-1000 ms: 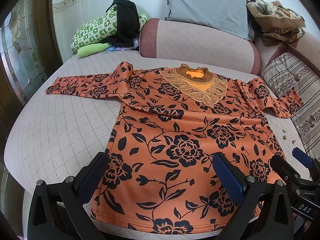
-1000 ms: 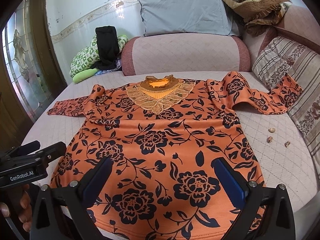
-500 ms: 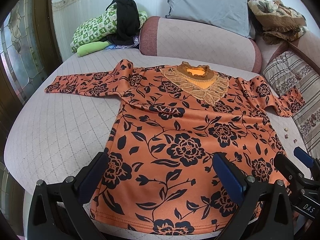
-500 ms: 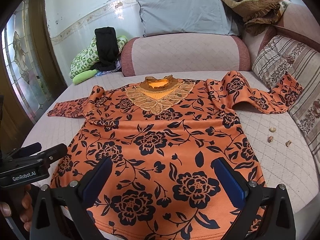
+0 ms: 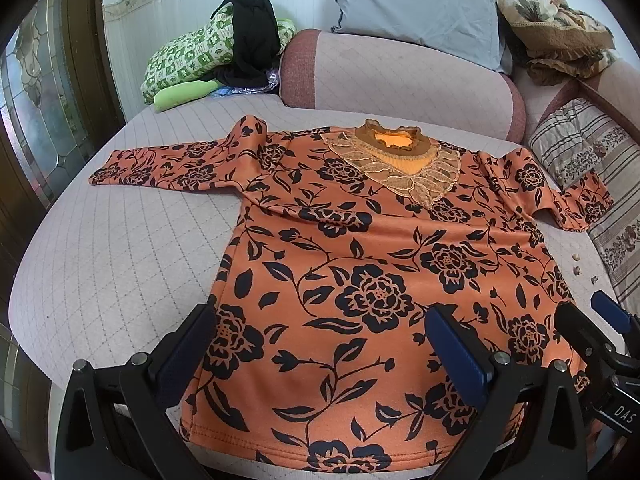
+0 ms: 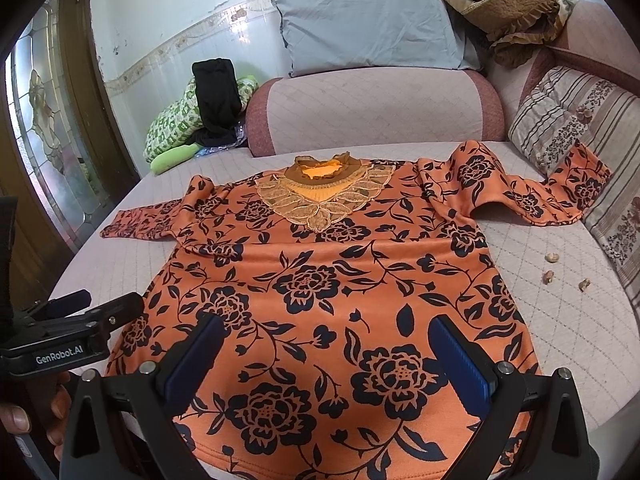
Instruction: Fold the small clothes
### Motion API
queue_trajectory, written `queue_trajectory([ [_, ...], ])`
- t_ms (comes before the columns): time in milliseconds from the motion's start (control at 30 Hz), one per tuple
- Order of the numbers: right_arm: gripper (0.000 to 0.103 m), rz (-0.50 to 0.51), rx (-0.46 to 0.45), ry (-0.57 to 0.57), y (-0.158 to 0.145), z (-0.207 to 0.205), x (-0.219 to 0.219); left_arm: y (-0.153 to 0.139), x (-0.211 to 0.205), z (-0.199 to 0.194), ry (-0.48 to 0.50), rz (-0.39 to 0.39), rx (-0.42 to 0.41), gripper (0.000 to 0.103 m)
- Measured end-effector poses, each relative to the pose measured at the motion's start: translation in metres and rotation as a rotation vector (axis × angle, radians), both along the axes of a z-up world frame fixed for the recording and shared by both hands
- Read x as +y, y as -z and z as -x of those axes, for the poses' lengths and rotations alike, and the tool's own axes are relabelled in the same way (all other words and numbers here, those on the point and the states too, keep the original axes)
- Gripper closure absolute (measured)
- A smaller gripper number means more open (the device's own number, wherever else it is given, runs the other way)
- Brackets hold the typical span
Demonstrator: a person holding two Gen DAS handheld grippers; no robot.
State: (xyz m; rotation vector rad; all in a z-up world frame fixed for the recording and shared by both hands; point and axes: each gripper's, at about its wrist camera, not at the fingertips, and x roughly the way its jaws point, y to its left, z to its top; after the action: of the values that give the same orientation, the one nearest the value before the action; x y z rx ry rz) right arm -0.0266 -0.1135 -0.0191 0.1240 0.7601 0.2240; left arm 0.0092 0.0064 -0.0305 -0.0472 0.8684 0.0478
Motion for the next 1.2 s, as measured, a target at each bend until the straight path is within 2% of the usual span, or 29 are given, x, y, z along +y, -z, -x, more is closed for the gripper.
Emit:
queue_trajectory([
  [267,0.000,-0.001,0.004,-0.001,0.002,-0.004,-0.004,0.004,-0.001,-0.005,0.008,-0.006,0.008,0.000],
  [433,0.000,-0.044,0.005,0.007,-0.005,-0.017,-0.025,0.011,0.004,-0.012,0.010,0.003,0.000,0.000],
  [533,0.000,-0.096,0.005,0.048,-0.013,-0.034,-0.059,0.020,0.013,-0.019,0.000,0.005,0.012,0.000],
  [700,0.001,-0.164,-0.026,0.233,-0.022,-0.084,-0.164,0.039,0.034,-0.033,-0.042,0.018,0.041,0.000],
  [767,0.002,-0.141,-0.013,0.347,-0.017,-0.112,-0.212,0.048,0.041,-0.040,-0.052,0.005,0.048,0.000],
  [800,0.007,-0.115,-0.002,0.406,-0.014,-0.126,-0.234,0.051,0.045,-0.042,-0.054,0.002,0.050,0.000],
  [900,0.023,0.020,0.037,0.546,-0.006,-0.172,-0.295,0.060,0.055,-0.054,-0.063,-0.014,0.041,0.000],
  [933,0.023,0.073,0.070,0.582,-0.002,-0.192,-0.313,0.061,0.059,-0.058,-0.070,-0.019,0.033,0.000],
  [1033,0.023,0.133,0.130,0.643,0.010,-0.232,-0.346,0.067,0.067,-0.070,-0.082,-0.014,0.013,0.000],
  [1200,0.025,0.212,0.187,0.723,0.030,-0.273,-0.364,0.083,0.078,-0.079,-0.091,0.003,0.034,0.000],
])
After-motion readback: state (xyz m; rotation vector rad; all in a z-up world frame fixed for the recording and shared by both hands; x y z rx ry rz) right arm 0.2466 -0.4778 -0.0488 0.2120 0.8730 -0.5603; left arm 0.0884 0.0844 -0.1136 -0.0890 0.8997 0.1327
